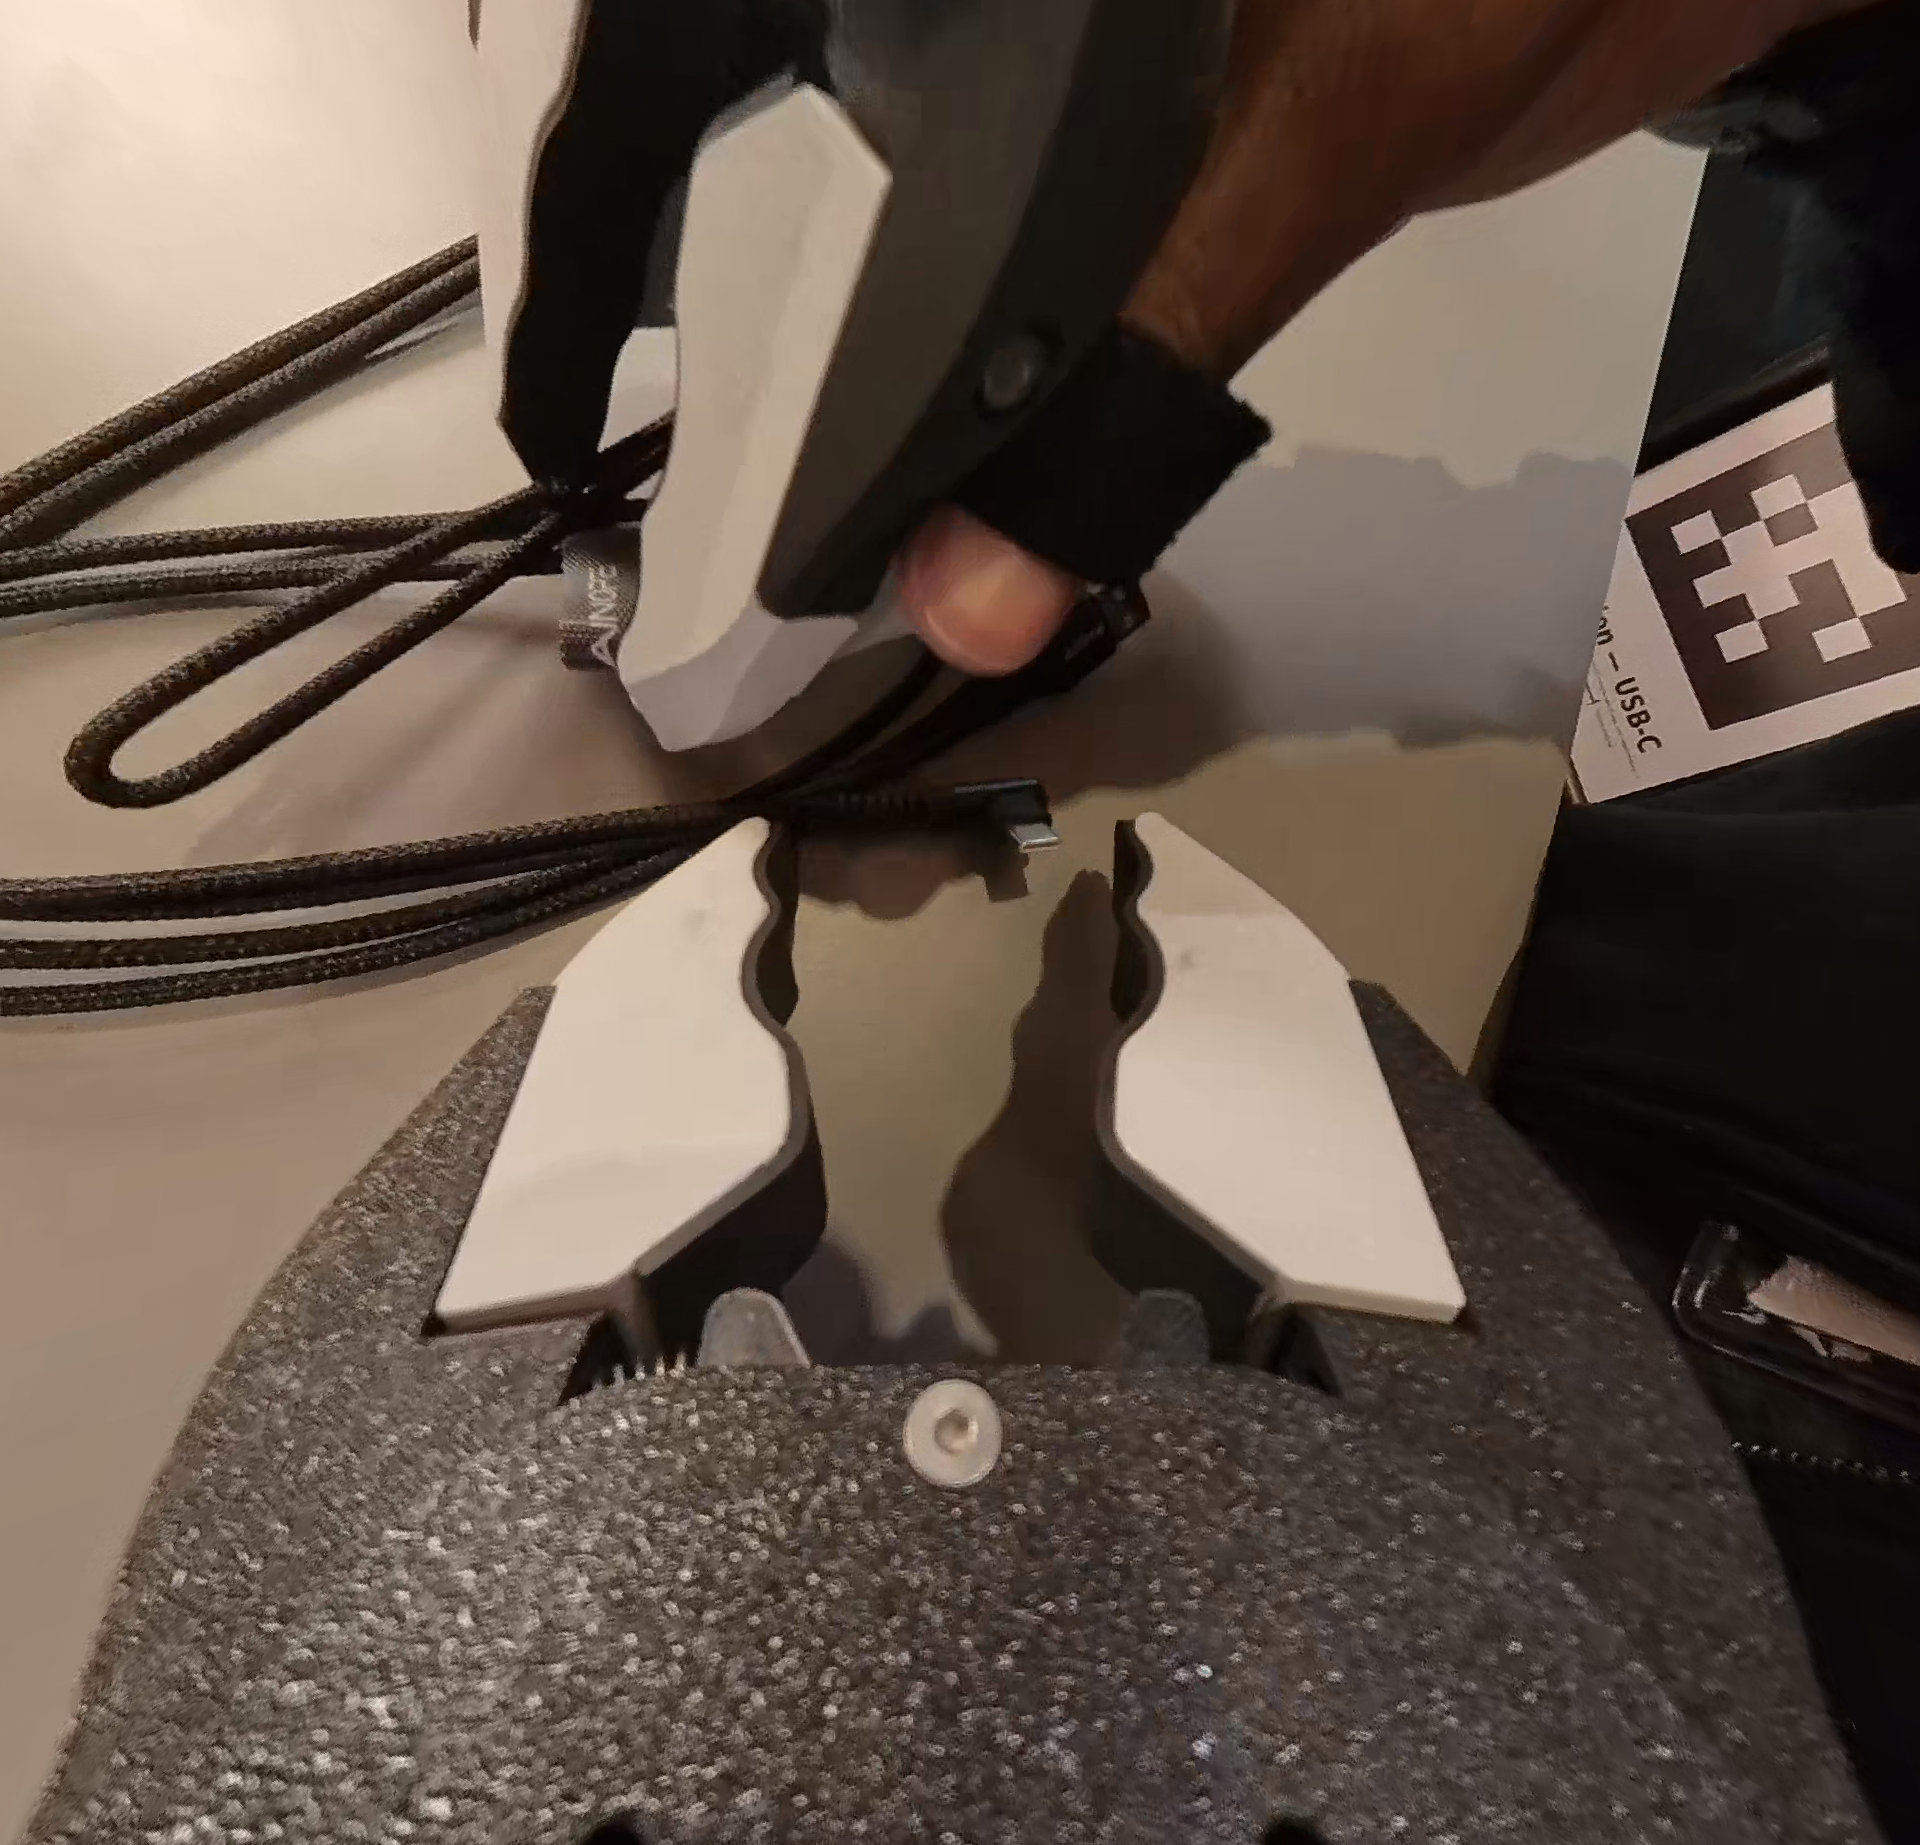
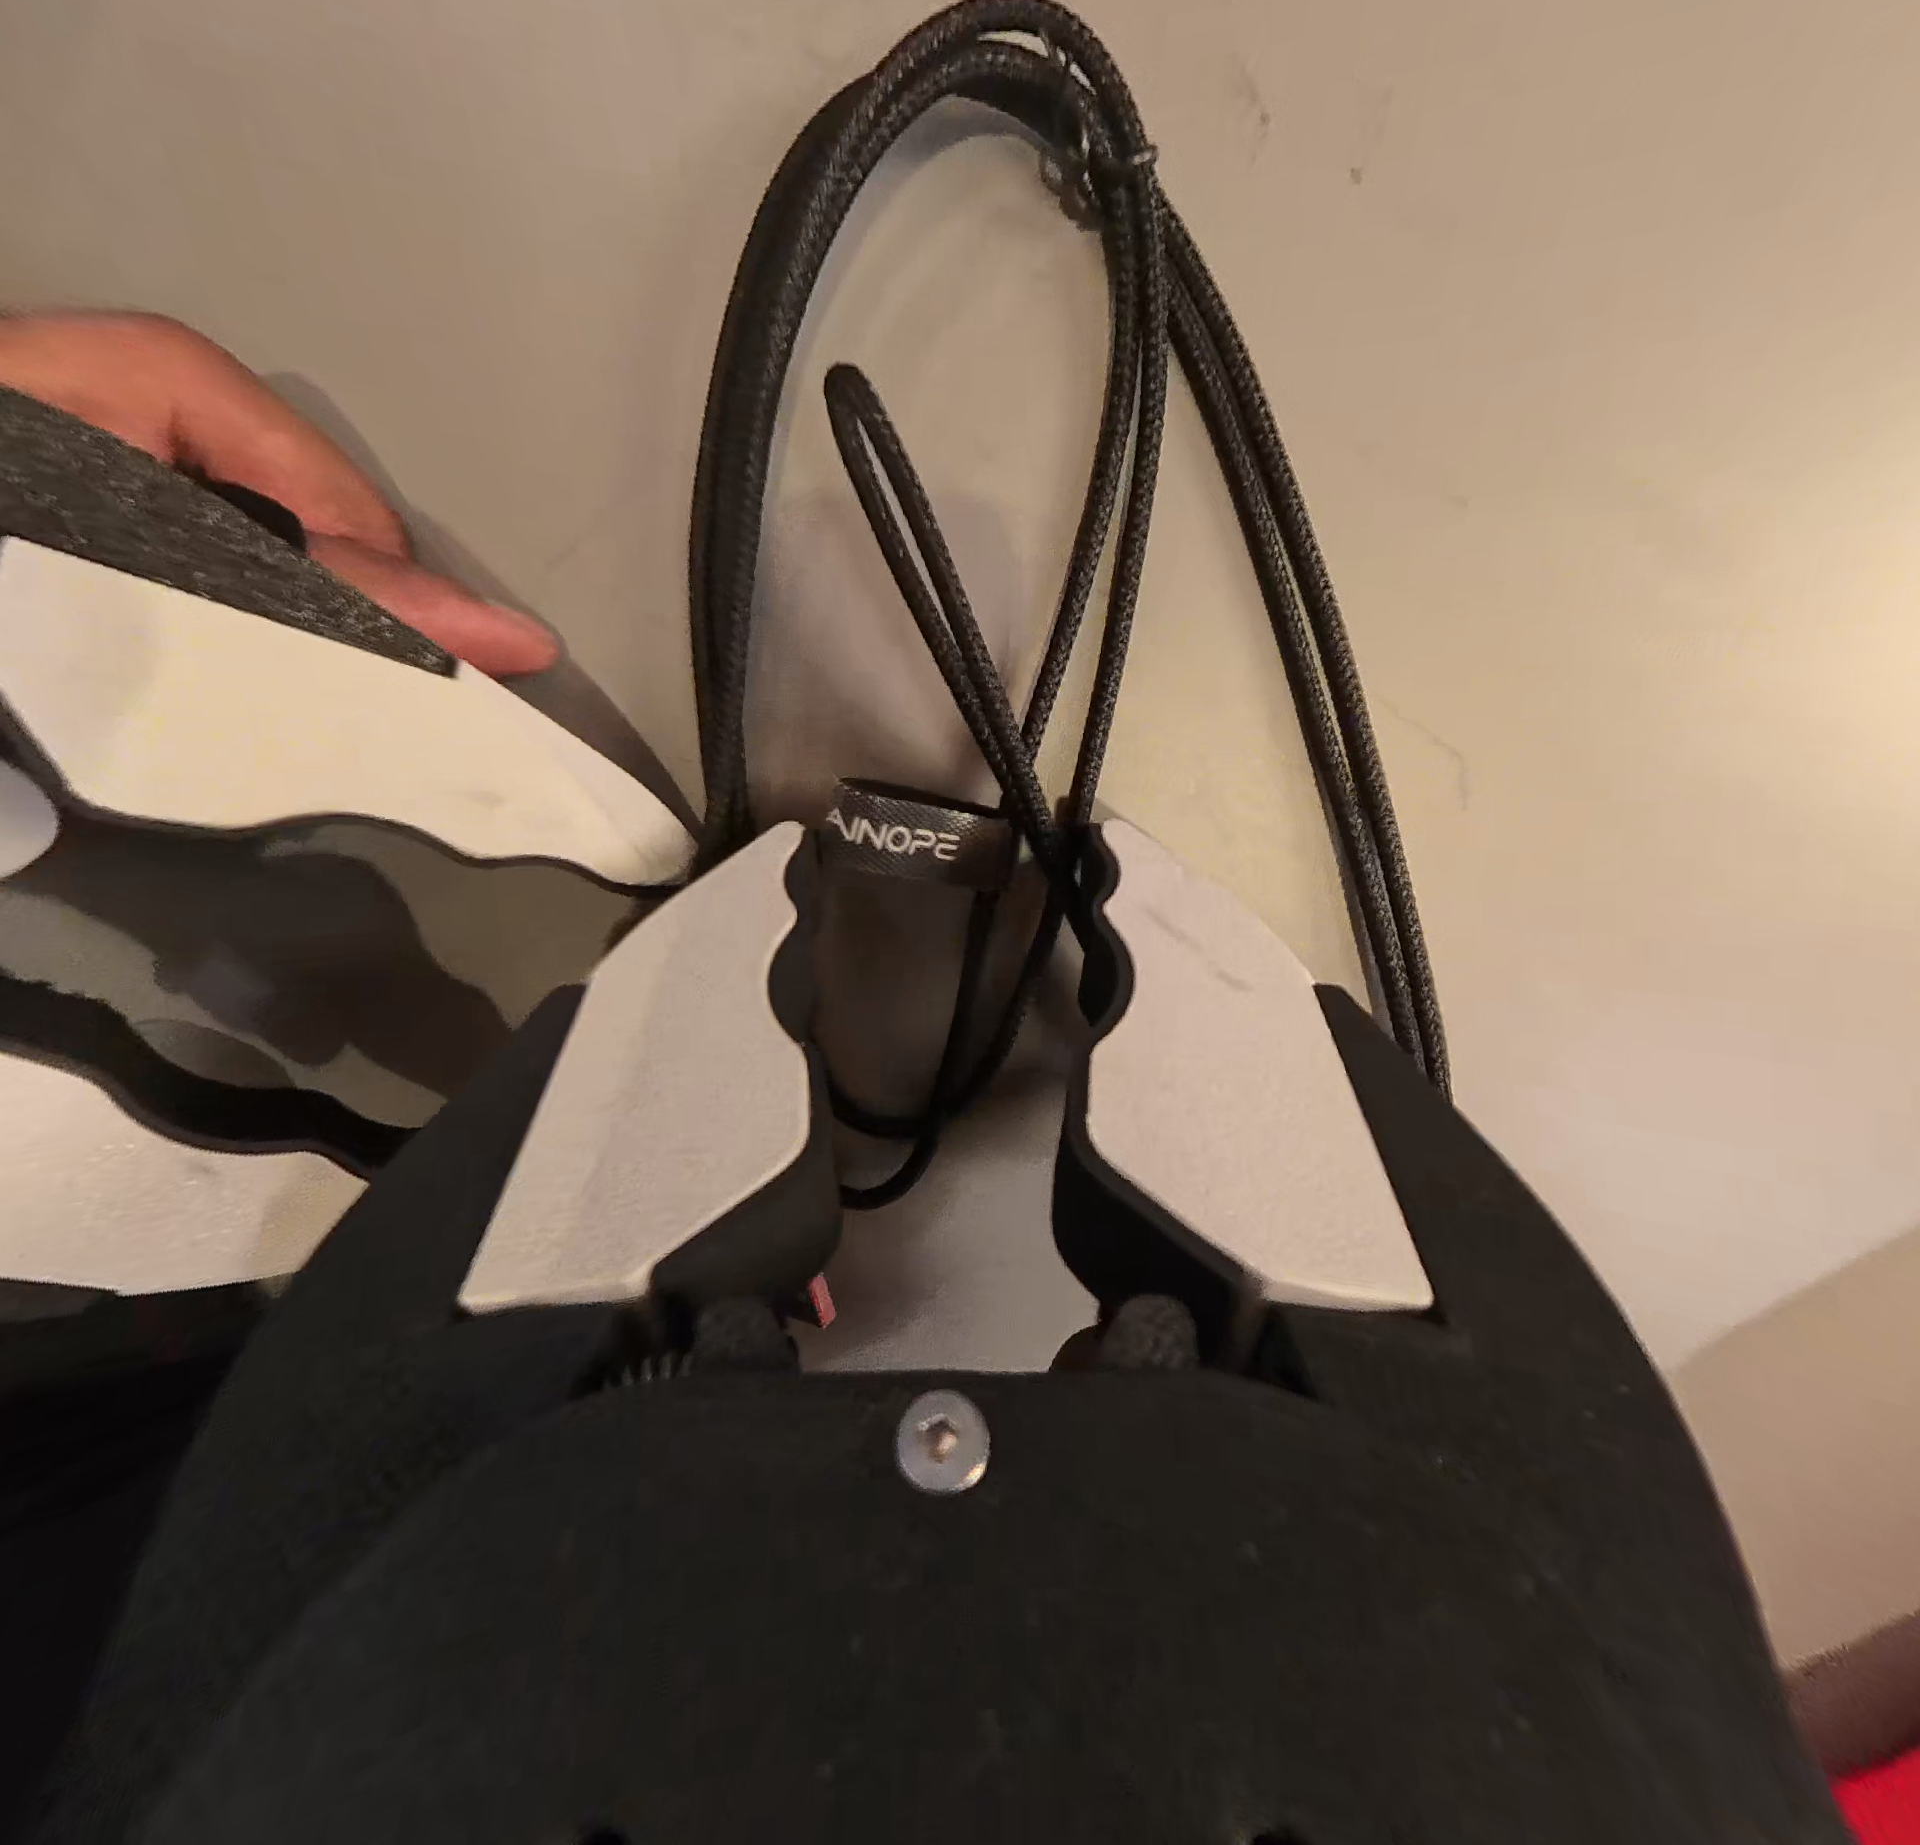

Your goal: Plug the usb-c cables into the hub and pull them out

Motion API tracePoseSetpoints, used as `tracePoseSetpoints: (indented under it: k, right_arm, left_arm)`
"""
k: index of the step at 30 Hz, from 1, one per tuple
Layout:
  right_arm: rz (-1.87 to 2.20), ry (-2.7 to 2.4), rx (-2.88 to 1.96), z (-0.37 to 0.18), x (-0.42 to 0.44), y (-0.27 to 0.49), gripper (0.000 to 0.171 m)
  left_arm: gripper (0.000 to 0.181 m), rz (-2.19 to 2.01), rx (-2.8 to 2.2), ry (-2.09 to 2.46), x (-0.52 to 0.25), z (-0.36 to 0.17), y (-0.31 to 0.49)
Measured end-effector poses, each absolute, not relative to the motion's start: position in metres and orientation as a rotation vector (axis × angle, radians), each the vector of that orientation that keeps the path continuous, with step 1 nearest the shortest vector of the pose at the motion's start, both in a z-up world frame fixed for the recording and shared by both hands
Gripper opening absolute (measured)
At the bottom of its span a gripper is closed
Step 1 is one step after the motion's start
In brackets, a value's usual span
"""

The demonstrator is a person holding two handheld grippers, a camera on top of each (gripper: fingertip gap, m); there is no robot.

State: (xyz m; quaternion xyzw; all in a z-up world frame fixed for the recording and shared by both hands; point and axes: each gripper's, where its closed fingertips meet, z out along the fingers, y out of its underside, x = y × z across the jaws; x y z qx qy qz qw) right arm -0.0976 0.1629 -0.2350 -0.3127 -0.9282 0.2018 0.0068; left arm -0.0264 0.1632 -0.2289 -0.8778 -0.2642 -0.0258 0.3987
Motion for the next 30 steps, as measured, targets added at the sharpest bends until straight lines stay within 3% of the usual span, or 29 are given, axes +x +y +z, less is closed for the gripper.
tracePoseSetpoints:
  k: [11,17,30]
  right_arm:
    - [0.518,-2.837,-0.959,-0.238,-0.115,0.177,0.036]
    - [0.523,-2.880,-0.911,-0.238,-0.118,0.182,0.014]
    - [0.553,-2.772,-0.649,-0.220,-0.129,0.204,0.011]
  left_arm:
    - [0.060,-0.048,-2.224,-0.644,-0.025,-0.229,0.163]
    - [0.061,-0.089,-2.180,-0.645,-0.025,-0.224,0.163]
    - [0.058,-0.123,-1.983,-0.658,-0.032,-0.199,0.154]
